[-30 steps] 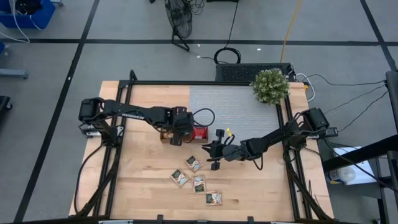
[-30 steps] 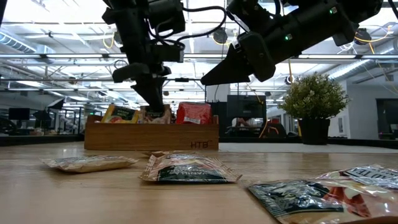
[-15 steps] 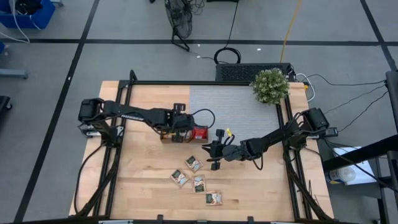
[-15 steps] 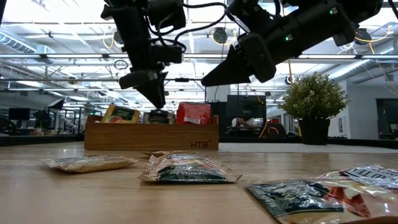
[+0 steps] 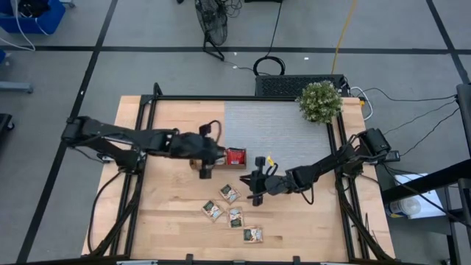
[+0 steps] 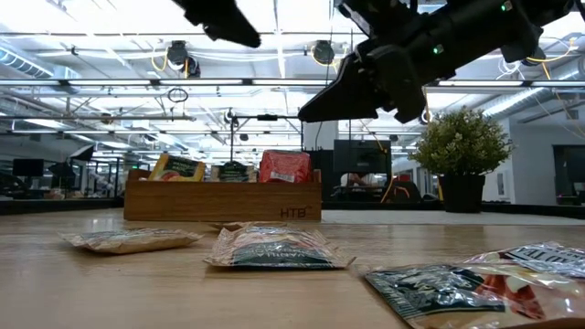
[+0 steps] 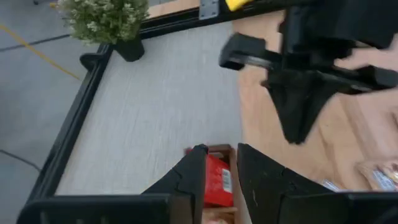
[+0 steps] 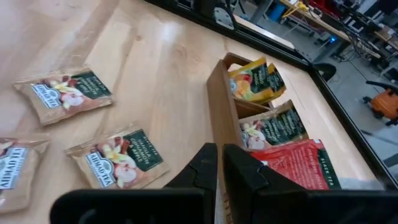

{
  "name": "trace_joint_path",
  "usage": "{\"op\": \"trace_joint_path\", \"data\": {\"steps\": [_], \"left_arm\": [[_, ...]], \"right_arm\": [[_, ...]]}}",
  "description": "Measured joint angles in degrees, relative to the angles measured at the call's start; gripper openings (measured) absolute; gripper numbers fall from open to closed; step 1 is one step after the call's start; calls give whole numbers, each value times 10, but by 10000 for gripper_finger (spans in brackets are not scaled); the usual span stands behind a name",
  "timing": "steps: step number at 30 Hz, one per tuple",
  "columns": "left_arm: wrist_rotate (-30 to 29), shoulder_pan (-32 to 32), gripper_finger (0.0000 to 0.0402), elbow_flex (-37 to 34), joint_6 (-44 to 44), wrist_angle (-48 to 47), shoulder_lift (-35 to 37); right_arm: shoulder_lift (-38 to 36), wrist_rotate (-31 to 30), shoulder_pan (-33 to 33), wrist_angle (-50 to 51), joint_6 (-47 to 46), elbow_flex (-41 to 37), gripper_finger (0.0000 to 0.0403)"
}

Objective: Pick & Place Tea
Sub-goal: Put the brown tea bag into the middle section of the wooden organizer

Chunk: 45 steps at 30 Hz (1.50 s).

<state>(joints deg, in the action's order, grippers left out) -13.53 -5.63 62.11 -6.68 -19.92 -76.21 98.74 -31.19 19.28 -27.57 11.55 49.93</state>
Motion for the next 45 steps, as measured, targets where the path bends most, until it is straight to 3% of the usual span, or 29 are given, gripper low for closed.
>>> {"op": "trace_joint_path", "data": {"steps": [7,12,17,23,27,32,38,45], "left_arm": [[14,-20,97,-131,36,115,74],[19,-30,97,-212,43,227,140],[14,-25,97,-276,42,321,174],[13,-11,97,-310,47,371,177],[14,-7,97,-312,60,370,177],[14,-7,97,-311,64,369,177],[15,-8,97,-311,72,360,177],[15,-7,97,-311,66,360,177]], "right_arm": [[0,2,18,5,-3,0,16],[1,136,18,25,51,-1,23],[23,224,23,25,91,0,82],[89,205,19,28,111,22,173],[134,203,14,28,125,60,202],[165,194,-2,36,146,94,198],[164,211,-32,72,131,97,166],[164,301,-63,96,102,96,108]]}}
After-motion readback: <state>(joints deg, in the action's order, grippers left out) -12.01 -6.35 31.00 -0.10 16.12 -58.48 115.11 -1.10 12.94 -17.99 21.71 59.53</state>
